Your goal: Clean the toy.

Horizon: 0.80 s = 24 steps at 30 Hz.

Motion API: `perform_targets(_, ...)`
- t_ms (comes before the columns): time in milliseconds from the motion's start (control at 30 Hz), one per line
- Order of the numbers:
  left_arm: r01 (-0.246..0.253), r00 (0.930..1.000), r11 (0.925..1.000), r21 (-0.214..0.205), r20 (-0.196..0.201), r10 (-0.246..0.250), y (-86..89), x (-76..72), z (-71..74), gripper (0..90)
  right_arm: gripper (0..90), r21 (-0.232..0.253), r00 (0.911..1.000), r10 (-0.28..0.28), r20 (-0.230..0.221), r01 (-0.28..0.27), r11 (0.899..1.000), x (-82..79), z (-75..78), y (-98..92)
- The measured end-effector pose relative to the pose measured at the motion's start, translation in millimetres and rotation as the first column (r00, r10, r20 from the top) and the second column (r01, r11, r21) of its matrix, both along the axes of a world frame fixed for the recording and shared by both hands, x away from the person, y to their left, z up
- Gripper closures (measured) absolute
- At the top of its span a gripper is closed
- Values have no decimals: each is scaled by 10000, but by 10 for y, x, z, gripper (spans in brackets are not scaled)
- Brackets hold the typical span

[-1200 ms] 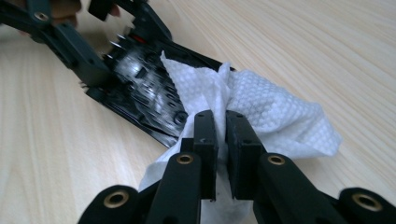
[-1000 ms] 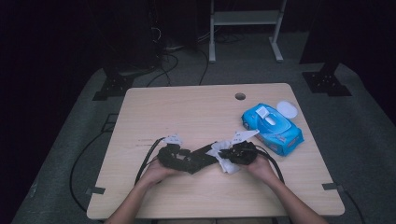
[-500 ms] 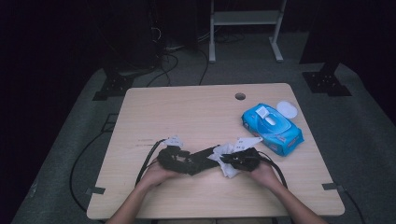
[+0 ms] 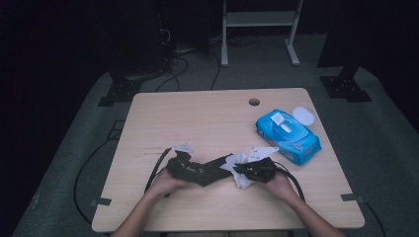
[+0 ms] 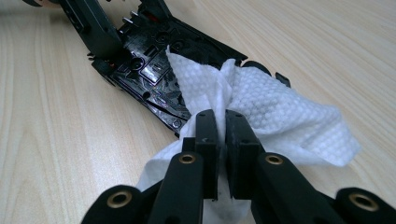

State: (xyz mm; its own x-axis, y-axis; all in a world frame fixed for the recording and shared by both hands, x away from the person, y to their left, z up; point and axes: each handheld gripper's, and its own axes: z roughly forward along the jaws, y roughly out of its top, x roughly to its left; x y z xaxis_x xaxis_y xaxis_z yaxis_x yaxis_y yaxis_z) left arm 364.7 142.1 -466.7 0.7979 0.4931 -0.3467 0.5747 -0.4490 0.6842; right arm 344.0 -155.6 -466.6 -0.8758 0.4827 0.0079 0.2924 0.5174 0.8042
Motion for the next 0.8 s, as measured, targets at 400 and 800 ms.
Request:
perform_targets(400,522,9716,9956,784,2264,-688,-72,-95,75,268,841,149,10000,-87,-47,87,9999,-32,-16,-34)
perform_targets(800,613,8961,9825,1762,4237,-1319,-142,-206,106,263,843,-14,10000,-60,-59,60,10000,-59,-26,-28)
